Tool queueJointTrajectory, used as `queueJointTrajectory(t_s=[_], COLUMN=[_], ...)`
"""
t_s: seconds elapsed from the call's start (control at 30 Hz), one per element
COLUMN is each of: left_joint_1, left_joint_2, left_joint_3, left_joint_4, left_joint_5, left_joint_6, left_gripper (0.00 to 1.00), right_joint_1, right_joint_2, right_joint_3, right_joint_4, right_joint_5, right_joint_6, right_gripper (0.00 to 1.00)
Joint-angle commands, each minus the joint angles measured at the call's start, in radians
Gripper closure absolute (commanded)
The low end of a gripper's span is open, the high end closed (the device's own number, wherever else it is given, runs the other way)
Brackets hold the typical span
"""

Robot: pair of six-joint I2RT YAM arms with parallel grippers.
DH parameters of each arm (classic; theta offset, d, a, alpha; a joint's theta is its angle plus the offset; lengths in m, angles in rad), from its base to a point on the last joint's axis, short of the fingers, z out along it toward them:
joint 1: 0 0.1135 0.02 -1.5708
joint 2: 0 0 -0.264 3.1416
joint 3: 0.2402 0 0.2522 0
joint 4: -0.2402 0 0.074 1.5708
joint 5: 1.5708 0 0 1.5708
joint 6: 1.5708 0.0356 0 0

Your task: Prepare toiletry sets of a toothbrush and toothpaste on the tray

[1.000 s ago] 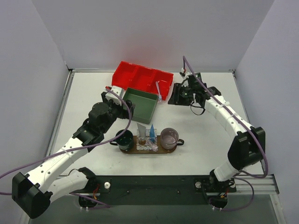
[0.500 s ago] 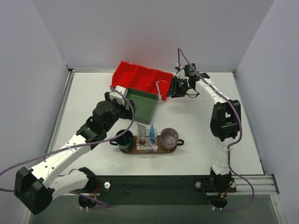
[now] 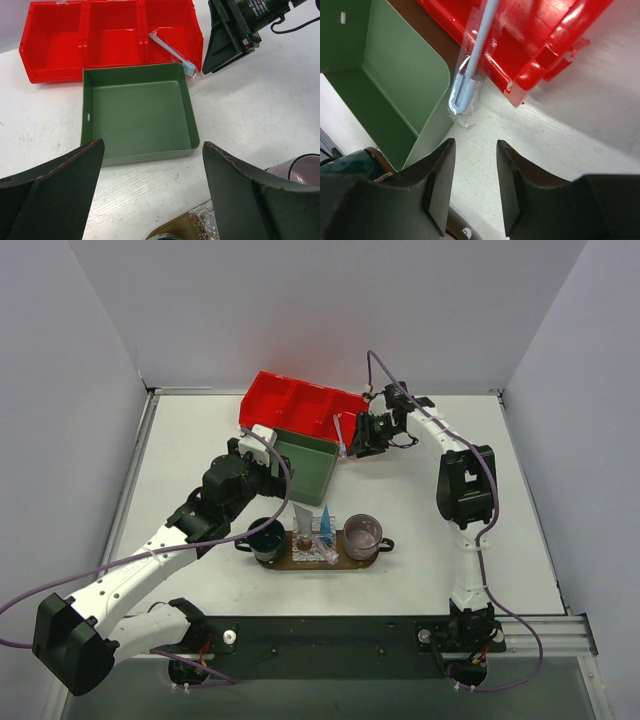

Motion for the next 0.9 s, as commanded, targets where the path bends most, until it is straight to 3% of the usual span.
queueJointTrajectory(t_s=[0.0,0.53,0.87], left_joint_1=[0.006,0.005,0.006], left_joint_2=[-0.005,-0.006,-0.008], left_joint_3=[0.054,0.057,0.057], left_joint_4=[0.015,0.013,0.013], left_joint_5=[0.006,0.01,0.011], left_joint_6=[0.011,0.014,0.016], left_gripper=[0.1,0.1,0.1], right_joint_1=[0.014,0.084,0.084], right_joint_2=[0.019,0.119,0.105], right_joint_3=[0.054,0.169,0.155], right_joint_4=[-0.027,-0.102,-0.096], right_joint_5=[-0.067,-0.027,0.053], right_joint_6=[-0.044,-0.084,-0.099], right_gripper=[0.66,0.66,0.78])
